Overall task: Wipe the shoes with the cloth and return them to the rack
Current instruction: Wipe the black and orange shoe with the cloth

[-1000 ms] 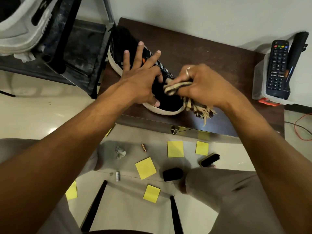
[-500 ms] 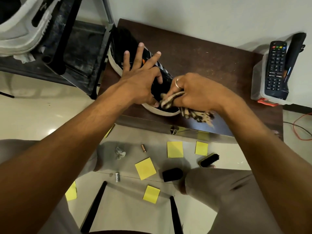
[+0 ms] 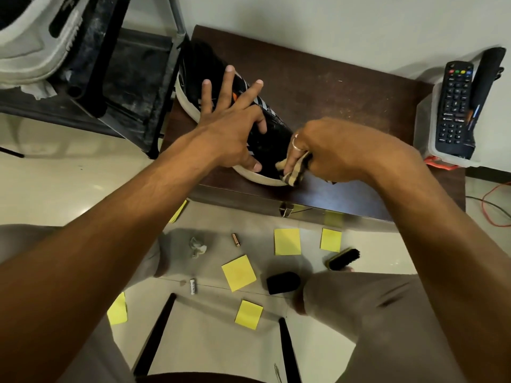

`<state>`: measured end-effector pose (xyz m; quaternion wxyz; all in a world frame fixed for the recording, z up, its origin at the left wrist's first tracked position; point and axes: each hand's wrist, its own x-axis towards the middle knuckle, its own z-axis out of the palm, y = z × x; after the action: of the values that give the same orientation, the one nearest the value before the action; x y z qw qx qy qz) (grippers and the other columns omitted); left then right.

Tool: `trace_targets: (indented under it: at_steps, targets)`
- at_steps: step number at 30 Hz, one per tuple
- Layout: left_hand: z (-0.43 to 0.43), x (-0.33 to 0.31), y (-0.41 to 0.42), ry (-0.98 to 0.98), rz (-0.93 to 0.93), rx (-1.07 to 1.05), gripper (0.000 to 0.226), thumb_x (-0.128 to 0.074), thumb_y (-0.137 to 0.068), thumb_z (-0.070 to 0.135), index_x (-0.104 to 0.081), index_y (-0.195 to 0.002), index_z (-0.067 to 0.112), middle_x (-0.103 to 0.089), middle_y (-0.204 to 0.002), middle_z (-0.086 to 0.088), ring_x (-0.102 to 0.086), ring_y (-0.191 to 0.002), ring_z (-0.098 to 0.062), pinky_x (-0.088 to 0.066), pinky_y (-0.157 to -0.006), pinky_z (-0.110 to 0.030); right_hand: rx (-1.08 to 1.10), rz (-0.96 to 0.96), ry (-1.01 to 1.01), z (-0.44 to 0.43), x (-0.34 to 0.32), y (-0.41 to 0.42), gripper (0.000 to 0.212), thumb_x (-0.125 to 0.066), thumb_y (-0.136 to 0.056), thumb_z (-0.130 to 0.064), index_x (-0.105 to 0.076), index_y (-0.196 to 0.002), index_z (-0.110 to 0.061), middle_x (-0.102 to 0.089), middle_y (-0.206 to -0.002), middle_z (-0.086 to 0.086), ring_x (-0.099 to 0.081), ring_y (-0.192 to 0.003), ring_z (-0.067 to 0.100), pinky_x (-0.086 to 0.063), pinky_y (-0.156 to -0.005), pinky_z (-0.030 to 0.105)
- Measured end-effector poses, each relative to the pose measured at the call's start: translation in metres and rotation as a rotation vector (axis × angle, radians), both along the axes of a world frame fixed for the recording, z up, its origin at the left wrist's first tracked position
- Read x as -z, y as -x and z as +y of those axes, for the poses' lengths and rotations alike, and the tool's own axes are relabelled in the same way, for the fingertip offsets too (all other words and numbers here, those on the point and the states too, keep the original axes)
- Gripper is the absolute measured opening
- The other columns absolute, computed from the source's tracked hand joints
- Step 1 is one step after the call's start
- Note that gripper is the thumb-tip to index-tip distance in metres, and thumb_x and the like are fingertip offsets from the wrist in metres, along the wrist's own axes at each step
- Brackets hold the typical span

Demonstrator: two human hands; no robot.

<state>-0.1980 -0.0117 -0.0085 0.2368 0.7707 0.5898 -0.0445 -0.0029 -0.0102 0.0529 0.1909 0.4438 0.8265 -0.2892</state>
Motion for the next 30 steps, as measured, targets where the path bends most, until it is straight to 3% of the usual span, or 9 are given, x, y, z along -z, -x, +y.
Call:
trace_targets:
  at_steps: [3,6,10,13,16,19,21,23,30]
  targets:
    - [0.001,-0.002,0.0,0.014,0.02,-0.006,0.056,-0.091,-0.066,0.044,-0.05,-0.102,0.034,0.015,-0.17,0.007,0.041,-0.145,-0.033,0.026,-0.114,-0.06,0.131,0.138,-0.29,0.009,0.011,-0.007,0.048,-0.06,-0.081,0.003,-0.078,-0.103,-0.035,-0.066,-0.114,-0.006,-0.06,-0.11,0.023,-0.054,-0.092,0.043]
    - [0.001,-0.001,-0.002,0.013,0.015,-0.007,0.055,-0.091,-0.066,0.044,-0.051,-0.102,0.033,0.014,-0.17,0.007,0.041,-0.145,-0.033,0.027,-0.114,-0.06,0.109,0.101,-0.326,0.005,0.031,0.001,0.04,-0.059,-0.08,0.002,-0.077,-0.109,-0.019,-0.063,-0.114,0.003,-0.058,-0.11,0.029,-0.054,-0.086,0.043]
    - [0.0,-0.001,-0.001,-0.004,0.02,0.007,0.055,-0.092,-0.064,0.045,-0.05,-0.099,0.036,0.013,-0.17,0.007,0.04,-0.146,-0.032,0.027,-0.113,-0.058,-0.004,0.029,-0.208,-0.004,0.037,0.012,0.037,-0.06,-0.079,-0.004,-0.075,-0.107,-0.024,-0.067,-0.109,0.005,-0.064,-0.1,0.03,-0.056,-0.08,0.043]
    - [0.0,0.0,-0.001,-0.011,0.018,0.019,0.056,-0.092,-0.063,0.043,-0.049,-0.098,0.037,0.013,-0.17,0.008,0.039,-0.147,-0.031,0.027,-0.113,-0.057,-0.022,0.014,0.054,-0.001,0.018,0.008,0.039,-0.06,-0.087,-0.005,-0.078,-0.096,-0.038,-0.073,-0.104,-0.009,-0.068,-0.083,0.008,-0.058,-0.068,0.028]
    - [0.002,0.001,0.0,-0.008,0.008,0.027,0.057,-0.092,-0.064,0.042,-0.048,-0.098,0.036,0.013,-0.17,0.008,0.039,-0.147,-0.032,0.027,-0.114,-0.057,0.026,0.136,0.237,-0.003,0.002,-0.002,0.041,-0.065,-0.091,-0.005,-0.079,-0.097,-0.043,-0.073,-0.106,-0.022,-0.068,-0.093,-0.001,-0.058,-0.085,0.027]
    - [0.003,-0.001,0.0,0.005,0.023,0.029,0.057,-0.092,-0.065,0.043,-0.048,-0.101,0.035,0.014,-0.17,0.007,0.039,-0.146,-0.033,0.027,-0.113,-0.059,0.181,0.326,-0.014,0.002,0.014,-0.007,0.05,-0.06,-0.086,0.007,-0.079,-0.101,-0.037,-0.068,-0.112,-0.015,-0.064,-0.104,0.008,-0.054,-0.094,0.031]
    - [0.003,-0.001,-0.001,0.006,0.024,0.028,0.056,-0.092,-0.065,0.042,-0.049,-0.101,0.034,0.014,-0.17,0.007,0.039,-0.146,-0.034,0.027,-0.113,-0.059,0.199,0.259,-0.208,0.004,0.029,-0.003,0.05,-0.058,-0.08,0.008,-0.08,-0.102,-0.032,-0.066,-0.112,-0.006,-0.062,-0.106,0.018,-0.054,-0.092,0.038]
    - [0.002,-0.001,-0.002,-0.002,0.025,0.031,0.055,-0.092,-0.065,0.042,-0.05,-0.1,0.034,0.013,-0.17,0.007,0.039,-0.147,-0.033,0.027,-0.114,-0.059,0.135,0.158,-0.237,0.001,0.038,0.001,0.047,-0.058,-0.078,0.004,-0.079,-0.103,-0.03,-0.066,-0.11,-0.002,-0.062,-0.103,0.023,-0.055,-0.087,0.042]
    - [0.0,0.0,-0.001,-0.017,0.015,0.042,0.056,-0.092,-0.064,0.041,-0.047,-0.098,0.037,0.013,-0.17,0.007,0.039,-0.147,-0.032,0.027,-0.114,-0.058,-0.017,0.024,0.191,0.001,0.005,0.0,0.042,-0.061,-0.089,-0.006,-0.078,-0.093,-0.045,-0.073,-0.106,-0.018,-0.067,-0.093,0.006,-0.057,-0.084,0.032]
